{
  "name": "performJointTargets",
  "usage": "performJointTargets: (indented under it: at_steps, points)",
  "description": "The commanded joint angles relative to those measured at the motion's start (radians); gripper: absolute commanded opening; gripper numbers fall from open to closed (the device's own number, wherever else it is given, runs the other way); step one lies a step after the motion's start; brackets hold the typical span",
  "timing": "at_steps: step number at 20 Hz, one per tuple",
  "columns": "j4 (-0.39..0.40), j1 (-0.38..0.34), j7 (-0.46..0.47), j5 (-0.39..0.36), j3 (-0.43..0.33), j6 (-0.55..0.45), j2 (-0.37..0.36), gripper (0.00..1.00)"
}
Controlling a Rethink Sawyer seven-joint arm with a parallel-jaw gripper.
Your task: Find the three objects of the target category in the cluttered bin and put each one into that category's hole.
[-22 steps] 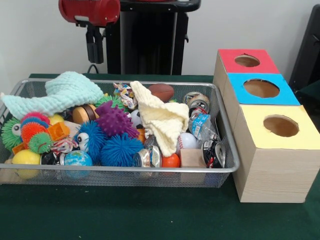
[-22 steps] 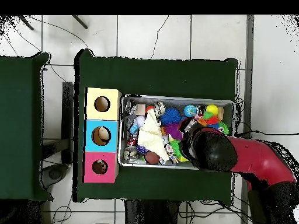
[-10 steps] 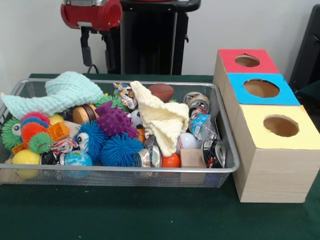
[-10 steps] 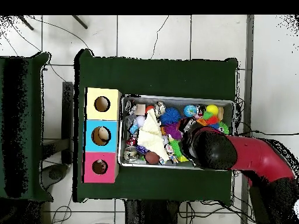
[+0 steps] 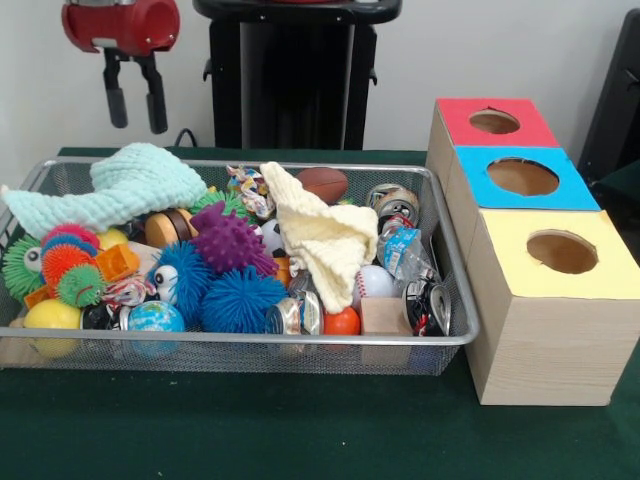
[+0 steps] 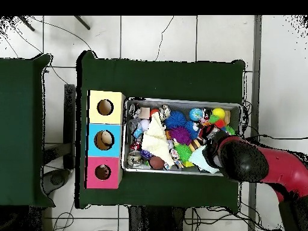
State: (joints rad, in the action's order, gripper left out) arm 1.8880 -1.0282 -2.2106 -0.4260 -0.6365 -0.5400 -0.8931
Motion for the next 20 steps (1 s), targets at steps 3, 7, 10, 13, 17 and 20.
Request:
performJointTargets:
  at_steps: [3, 7, 10, 13, 17, 20]
  points:
    - [-0.013, 0.008, 0.235, -0.158, -0.033, -0.014, 0.099, 1.0]
    - [-0.042, 0.042, 0.188, -0.247, 0.026, 0.003, 0.164, 1.0]
    - [-0.052, 0.056, 0.159, -0.28, 0.043, 0.0, 0.177, 1.0]
    - [-0.05, 0.054, 0.144, -0.303, 0.049, 0.003, 0.188, 1.0]
    - [-0.049, 0.041, 0.143, -0.309, 0.04, -0.002, 0.203, 1.0]
    - [-0.037, 0.026, 0.146, -0.306, 0.029, -0.009, 0.2, 1.0]
